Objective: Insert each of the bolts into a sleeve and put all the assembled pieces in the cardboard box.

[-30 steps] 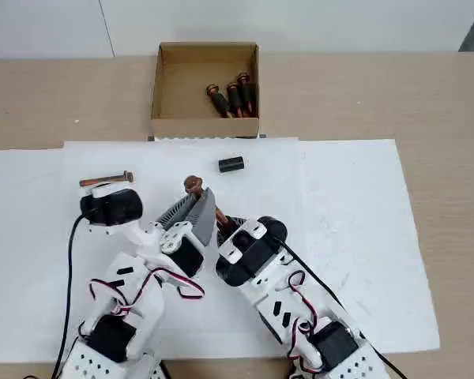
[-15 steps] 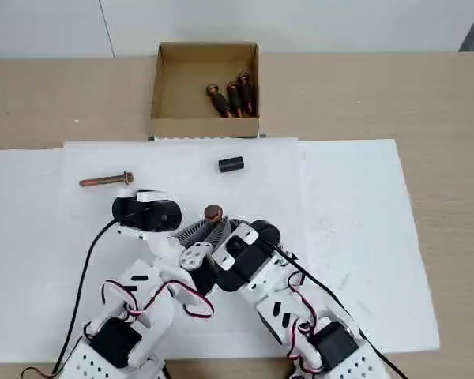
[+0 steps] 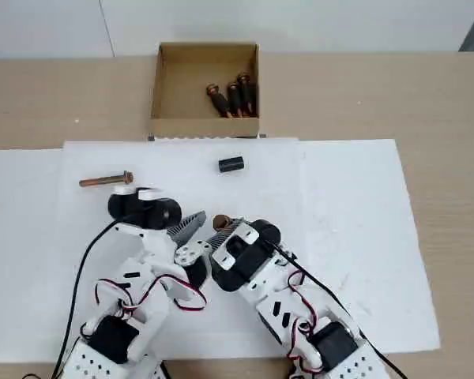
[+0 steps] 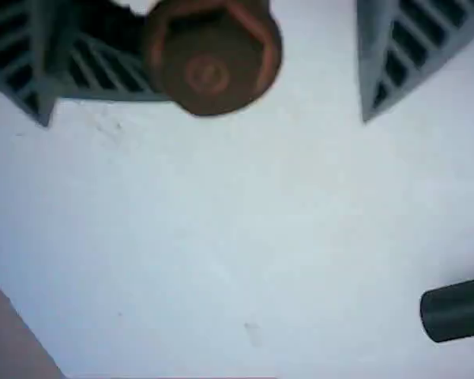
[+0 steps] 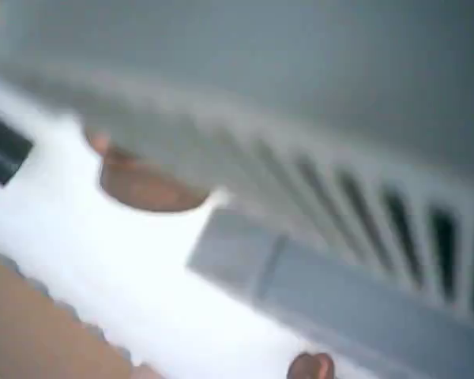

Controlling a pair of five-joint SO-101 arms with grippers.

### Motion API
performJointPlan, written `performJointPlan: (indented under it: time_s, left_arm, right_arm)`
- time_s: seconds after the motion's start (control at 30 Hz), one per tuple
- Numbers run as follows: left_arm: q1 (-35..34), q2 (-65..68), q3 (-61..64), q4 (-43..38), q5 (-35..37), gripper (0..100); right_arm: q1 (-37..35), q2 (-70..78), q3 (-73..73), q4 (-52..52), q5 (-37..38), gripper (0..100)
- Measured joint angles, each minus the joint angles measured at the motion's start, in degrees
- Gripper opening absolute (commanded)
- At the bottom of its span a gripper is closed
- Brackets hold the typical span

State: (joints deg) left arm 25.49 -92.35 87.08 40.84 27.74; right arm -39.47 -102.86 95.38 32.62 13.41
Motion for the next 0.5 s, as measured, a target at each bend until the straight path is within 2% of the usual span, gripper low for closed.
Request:
performJointPlan:
  time_s: [0.37,0.43,0.5]
  left_arm:
    - [-1.58,0.0,-10.11,6.77,-0.09,24]
    - [-2.81,0.0,-11.43,8.09,-1.49,20]
    - [-4.75,0.0,-11.78,8.53,-3.08,11]
  right_arm:
    - [1.14,0.0,0.26,0.0,0.0,0.2]
    - [2.29,0.0,0.26,0.0,0.0,0.2]
    - [3.52,0.0,0.26,0.0,0.0,0.2]
